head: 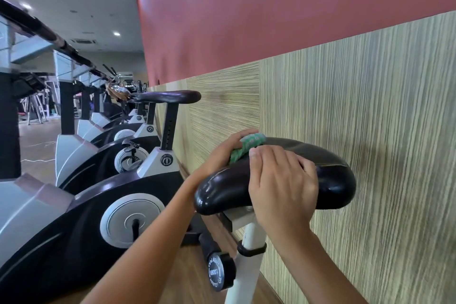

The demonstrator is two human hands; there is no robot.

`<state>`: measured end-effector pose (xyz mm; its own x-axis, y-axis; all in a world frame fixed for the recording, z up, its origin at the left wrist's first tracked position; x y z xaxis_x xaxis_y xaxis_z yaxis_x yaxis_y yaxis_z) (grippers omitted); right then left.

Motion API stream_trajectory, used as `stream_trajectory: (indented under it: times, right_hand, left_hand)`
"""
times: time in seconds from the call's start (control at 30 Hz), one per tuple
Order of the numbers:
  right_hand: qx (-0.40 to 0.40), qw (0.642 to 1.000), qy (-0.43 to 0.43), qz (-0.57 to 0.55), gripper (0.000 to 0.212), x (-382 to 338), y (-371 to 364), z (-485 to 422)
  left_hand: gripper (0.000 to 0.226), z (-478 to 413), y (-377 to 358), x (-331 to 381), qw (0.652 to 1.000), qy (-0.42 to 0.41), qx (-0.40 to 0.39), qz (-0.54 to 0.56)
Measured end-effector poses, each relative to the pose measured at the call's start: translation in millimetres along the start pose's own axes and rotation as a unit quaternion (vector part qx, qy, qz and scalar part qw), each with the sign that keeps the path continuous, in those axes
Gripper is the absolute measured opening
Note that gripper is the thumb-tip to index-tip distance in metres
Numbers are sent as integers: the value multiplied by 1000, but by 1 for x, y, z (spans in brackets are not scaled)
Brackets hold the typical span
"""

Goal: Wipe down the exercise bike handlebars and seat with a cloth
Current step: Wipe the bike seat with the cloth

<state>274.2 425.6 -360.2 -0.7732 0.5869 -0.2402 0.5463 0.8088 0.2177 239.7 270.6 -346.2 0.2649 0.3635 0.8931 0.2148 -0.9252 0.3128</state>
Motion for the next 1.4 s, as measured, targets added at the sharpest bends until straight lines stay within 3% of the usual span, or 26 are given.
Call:
stream_trajectory:
  times: [0.1, 0.2, 0.3, 0.37, 0.4, 0.47, 0.57, 0.63, 0.7, 0.87, 0.93, 1.0, 1.07, 1.2, 1.33, 1.4]
  right_hand:
    - [-16, 999, -25, -19, 34, 0, 2, -1]
    - [-28, 995, -60, -79, 27, -1, 10, -2]
    - [-42, 957, -125, -260, 19, 6, 26, -12]
    - [-88, 903, -196, -373, 14, 13, 33, -21]
    - [-110, 895, -203, -382, 14, 14, 36, -26]
    - [-154, 910, -171, -345, 20, 10, 39, -31]
    - [-262, 925, -115, -251, 35, -2, 31, -30]
    - [-301, 940, -63, -150, 43, -3, 26, -30]
    - [-317, 941, -47, -113, 41, 3, 25, -38]
    - [-413, 891, -113, -153, 26, 14, 12, -72]
    - [-455, 868, -146, -133, 30, 3, 7, -85]
    - [-492, 849, -157, -105, 56, -13, 0, -88]
    - [-519, 843, -115, -83, 60, -30, -9, -79]
    - [-536, 842, 7, -63, 37, -13, -23, -61]
    - [-540, 837, -36, -79, 49, 36, -24, -75]
    - [-556, 825, -7, -103, 50, 34, -16, -71]
  left_hand:
    - [42, 23, 2, 10, 998, -14, -49, -31]
    - [48, 50, 3, 27, 993, 54, -102, 5]
    - [61, 68, 2, 54, 981, 58, -101, -152]
    - [68, 75, -5, 69, 955, 50, -74, -282]
    - [67, 78, -9, 75, 938, 50, -54, -340]
    - [54, 82, -17, 83, 928, 39, -19, -371]
    - [29, 92, -17, 90, 962, 26, 86, -259]
    - [20, 108, -8, 90, 929, 28, 228, -290]
    - [16, 123, -10, 85, 896, 40, 295, -329]
    - [31, 126, -40, 90, 843, -48, 298, -446]
    - [28, 119, -31, 86, 826, 22, 335, -453]
    - [27, 114, -30, 74, 805, 111, 327, -482]
    - [28, 113, -35, 62, 802, 160, 307, -487]
    - [33, 114, -36, 57, 781, 137, 341, -505]
    - [38, 114, -39, 60, 780, 119, 342, -511]
    - [37, 113, -39, 60, 779, 119, 341, -513]
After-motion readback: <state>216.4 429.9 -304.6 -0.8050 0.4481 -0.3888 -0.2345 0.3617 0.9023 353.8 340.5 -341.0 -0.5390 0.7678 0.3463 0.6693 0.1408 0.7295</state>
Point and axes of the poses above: each hand's wrist, its own z-axis away from the middle knuckle, its own y-axis out of the back of the hand, x = y × z, the point moved 4 cm from there along -z, towards the middle knuckle, and after that the axes turned 11 degrees about -z, right-handed, at the moved point
